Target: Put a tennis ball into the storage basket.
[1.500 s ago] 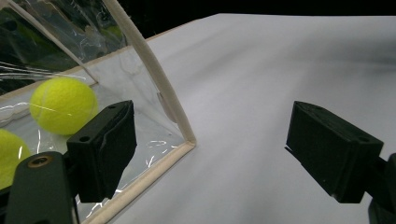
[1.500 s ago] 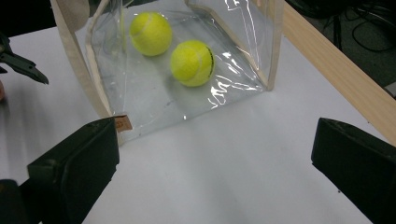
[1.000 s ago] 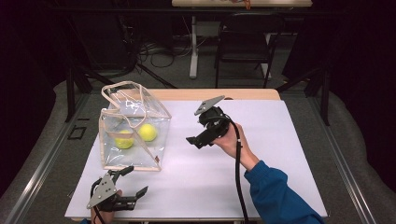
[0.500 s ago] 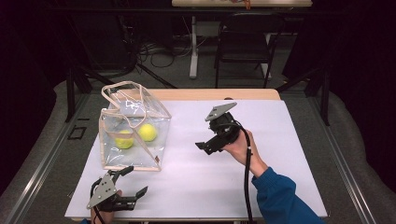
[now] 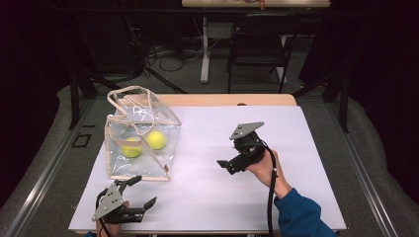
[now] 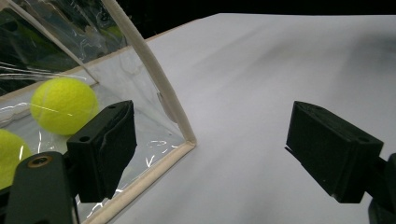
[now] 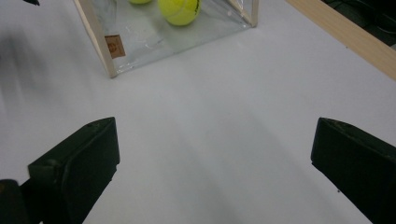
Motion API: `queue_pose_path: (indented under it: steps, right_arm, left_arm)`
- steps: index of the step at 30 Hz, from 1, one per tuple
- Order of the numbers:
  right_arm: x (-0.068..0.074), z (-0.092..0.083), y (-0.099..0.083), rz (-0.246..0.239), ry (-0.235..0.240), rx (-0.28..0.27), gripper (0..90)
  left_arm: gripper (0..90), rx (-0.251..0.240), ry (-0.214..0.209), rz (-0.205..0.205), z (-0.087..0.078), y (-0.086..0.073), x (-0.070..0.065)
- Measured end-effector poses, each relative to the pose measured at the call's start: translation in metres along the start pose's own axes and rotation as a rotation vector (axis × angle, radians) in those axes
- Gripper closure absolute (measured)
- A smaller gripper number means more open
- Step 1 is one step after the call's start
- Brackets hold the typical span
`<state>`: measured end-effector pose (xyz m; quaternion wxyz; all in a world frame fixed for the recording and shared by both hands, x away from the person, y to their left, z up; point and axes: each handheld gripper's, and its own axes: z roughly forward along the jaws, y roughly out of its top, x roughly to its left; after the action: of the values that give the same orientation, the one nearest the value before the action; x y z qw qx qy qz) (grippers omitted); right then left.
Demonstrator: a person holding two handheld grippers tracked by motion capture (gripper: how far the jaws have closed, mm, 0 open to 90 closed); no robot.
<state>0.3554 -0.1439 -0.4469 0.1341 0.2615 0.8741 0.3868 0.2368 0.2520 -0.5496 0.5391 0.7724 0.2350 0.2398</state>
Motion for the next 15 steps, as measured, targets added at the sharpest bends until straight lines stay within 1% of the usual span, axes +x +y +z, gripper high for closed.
queue_pose_path:
  steps: [4,10,15]
  right_arm:
    - [0.002,-0.003,-0.012,0.004,0.001,0.005,0.5]
    - [0.005,-0.007,-0.027,-0.002,-0.011,0.019,0.4]
    - [0.006,-0.013,-0.039,0.005,-0.024,0.027,0.3]
  left_arm:
    - [15.9,-0.002,0.005,0.000,0.000,0.000,0.000]
    - [15.9,0.000,0.001,0.004,0.000,0.000,-0.001]
    - [15.9,0.000,0.007,0.004,0.000,0.000,-0.001]
